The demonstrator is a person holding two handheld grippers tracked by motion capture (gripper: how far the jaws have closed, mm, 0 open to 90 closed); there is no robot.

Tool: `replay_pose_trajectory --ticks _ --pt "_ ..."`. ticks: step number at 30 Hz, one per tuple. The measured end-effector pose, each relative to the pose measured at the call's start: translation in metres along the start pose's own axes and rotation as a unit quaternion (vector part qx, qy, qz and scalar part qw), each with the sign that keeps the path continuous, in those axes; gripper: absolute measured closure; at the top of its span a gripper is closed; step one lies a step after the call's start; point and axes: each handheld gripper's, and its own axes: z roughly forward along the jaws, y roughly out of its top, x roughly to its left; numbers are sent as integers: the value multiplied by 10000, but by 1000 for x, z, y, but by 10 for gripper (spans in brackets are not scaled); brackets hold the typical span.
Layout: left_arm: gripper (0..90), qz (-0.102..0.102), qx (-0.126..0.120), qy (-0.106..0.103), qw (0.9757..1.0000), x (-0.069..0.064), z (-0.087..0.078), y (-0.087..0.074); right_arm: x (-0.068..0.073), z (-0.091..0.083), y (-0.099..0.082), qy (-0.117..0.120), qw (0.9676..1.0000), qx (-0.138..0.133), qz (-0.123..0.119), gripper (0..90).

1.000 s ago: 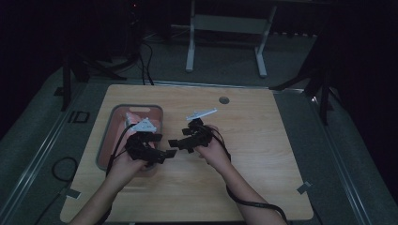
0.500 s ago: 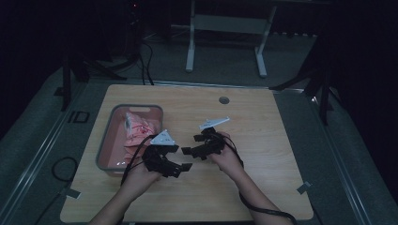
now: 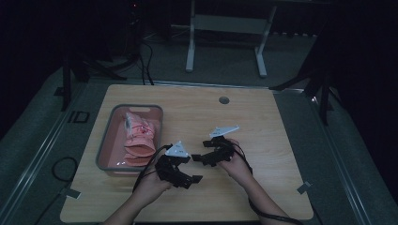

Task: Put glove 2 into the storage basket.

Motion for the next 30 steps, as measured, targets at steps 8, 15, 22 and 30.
replay_pose_trajectory --ticks 8,15,22,30 --pt "144 88 50 -139 9999 -5 18 -9 -6 -6 -23 -62 9999 -122 -8 146" --pt "143 191 48 -298 9994 -6 34 -18 -10 -10 -38 -68 9998 -193 27 146" --pt "136 513 190 -314 9980 -10 46 -26 -10 -13 -50 -115 9999 -38 -17 146" --pt "135 734 371 -509 9953 -16 60 -36 -5 -19 -63 -254 9995 -171 -92 146"
